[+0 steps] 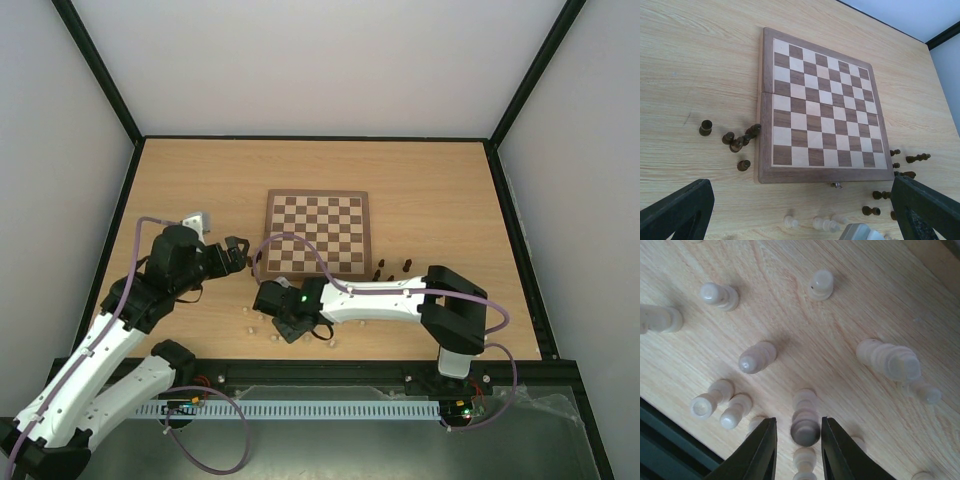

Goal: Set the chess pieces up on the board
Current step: Pick up the chess piece at the center of the board.

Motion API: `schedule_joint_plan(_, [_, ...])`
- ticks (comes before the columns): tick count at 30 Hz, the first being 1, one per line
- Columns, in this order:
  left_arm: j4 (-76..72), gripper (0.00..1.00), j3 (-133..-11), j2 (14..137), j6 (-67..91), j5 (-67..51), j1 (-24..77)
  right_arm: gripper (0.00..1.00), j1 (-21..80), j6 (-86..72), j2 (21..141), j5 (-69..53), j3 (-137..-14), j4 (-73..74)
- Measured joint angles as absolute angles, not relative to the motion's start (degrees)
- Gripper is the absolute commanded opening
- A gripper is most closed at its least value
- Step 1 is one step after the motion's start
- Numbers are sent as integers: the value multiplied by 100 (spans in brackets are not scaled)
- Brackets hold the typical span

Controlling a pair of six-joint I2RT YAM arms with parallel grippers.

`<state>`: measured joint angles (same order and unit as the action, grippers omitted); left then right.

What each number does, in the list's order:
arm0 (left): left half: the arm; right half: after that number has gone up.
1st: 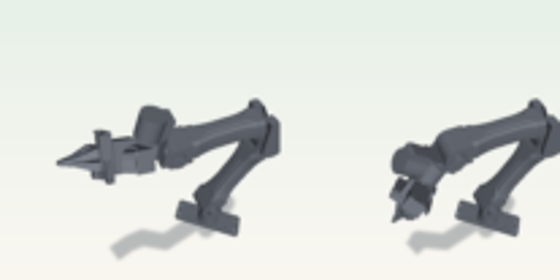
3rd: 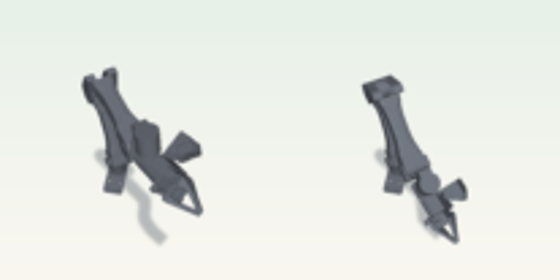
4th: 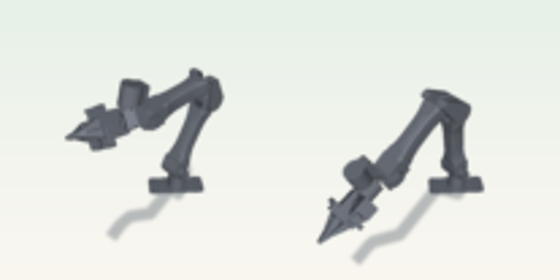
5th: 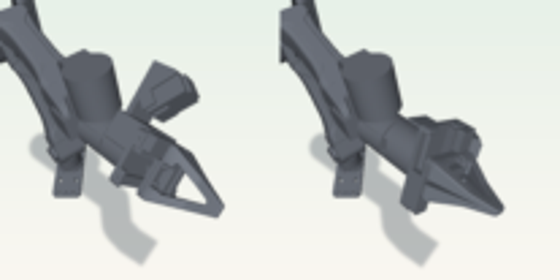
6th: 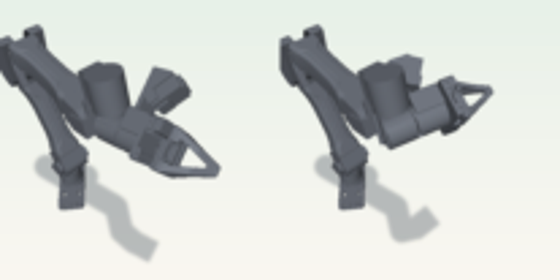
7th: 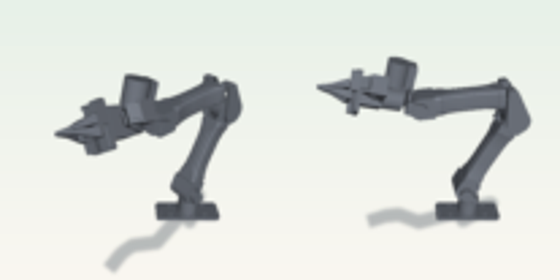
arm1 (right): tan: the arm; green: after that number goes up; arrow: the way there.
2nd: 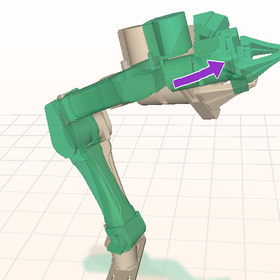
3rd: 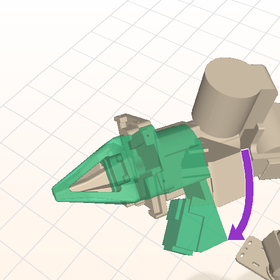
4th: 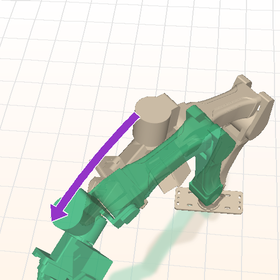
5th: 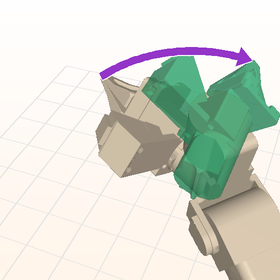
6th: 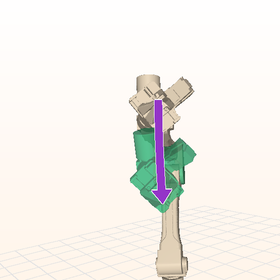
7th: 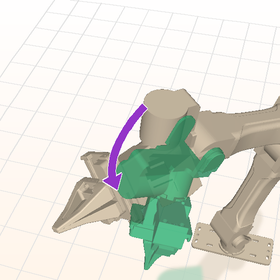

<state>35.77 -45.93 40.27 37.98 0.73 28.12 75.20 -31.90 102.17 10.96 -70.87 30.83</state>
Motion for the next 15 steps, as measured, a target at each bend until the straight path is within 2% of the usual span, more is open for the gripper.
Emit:
schedule_joint_plan(10, [3577, 100, -4593, 4075, 3795, 78, 2812, 9, 7413, -3166, 10418, 1024, -7085, 3050])
schedule_joint_plan(15, [3577, 100, -4626, 4119, 3789, 123, 2812, 8, 7382, -3105, 10409, 1017, -7087, 3044])
